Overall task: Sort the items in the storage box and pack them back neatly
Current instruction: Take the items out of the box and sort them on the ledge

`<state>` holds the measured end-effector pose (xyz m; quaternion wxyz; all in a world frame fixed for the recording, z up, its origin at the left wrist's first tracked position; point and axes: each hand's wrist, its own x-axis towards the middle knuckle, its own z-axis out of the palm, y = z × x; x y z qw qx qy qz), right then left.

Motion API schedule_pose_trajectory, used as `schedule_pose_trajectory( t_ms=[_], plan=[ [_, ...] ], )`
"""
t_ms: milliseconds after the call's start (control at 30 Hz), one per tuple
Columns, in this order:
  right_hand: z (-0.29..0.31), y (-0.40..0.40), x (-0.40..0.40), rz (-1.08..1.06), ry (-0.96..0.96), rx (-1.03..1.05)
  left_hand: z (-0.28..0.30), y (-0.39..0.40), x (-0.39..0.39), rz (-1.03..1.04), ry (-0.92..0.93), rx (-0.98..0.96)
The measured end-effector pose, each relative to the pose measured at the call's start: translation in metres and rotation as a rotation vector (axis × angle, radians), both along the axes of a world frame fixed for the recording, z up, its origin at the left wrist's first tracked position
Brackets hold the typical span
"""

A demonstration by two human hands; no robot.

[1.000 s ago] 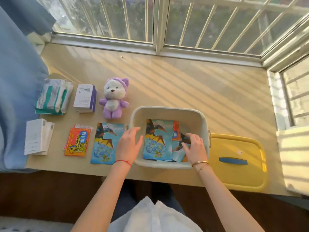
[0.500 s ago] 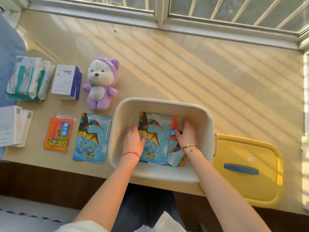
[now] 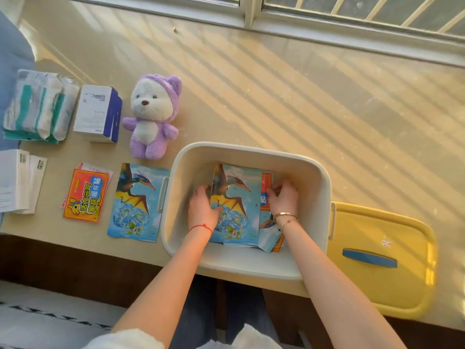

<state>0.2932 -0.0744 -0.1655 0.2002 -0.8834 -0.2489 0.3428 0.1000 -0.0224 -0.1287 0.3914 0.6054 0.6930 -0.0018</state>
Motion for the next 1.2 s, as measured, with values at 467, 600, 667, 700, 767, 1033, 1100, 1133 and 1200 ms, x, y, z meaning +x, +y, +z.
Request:
schedule_pose_trajectory(
  t_ms=[467,600,667,700,767,1033,1100,1133,1200],
  plan=[
    [0.066,-0.022,-0.013,-0.133,0.074,0.369,0.071,0.002,-0.032,0.005,-0.283,0.131],
    [0.101,-0.035,-0.021,-0.141,0.036,0.444,0.107,0.004,-0.054,0.09,-0.33,0.182],
    [0.12,-0.041,-0.028,-0.139,0.017,0.469,0.125,0.005,-0.073,0.138,-0.347,0.216],
    [0.13,-0.042,-0.032,-0.139,0.021,0.489,0.134,0.006,-0.083,0.161,-0.35,0.233],
    [0.148,-0.042,-0.045,-0.139,0.066,0.526,0.152,0.008,-0.107,0.2,-0.361,0.259],
    [0.201,-0.007,-0.139,-0.142,0.223,0.652,0.189,0.032,-0.22,0.319,-0.361,0.284],
    [0.202,0.007,-0.17,-0.162,0.243,0.659,0.182,0.043,-0.247,0.31,-0.363,0.258],
    [0.201,0.014,-0.185,-0.171,0.248,0.661,0.176,0.049,-0.258,0.3,-0.368,0.241],
    [0.196,0.027,-0.216,-0.205,0.247,0.652,0.161,0.061,-0.277,0.268,-0.368,0.19]
  ],
)
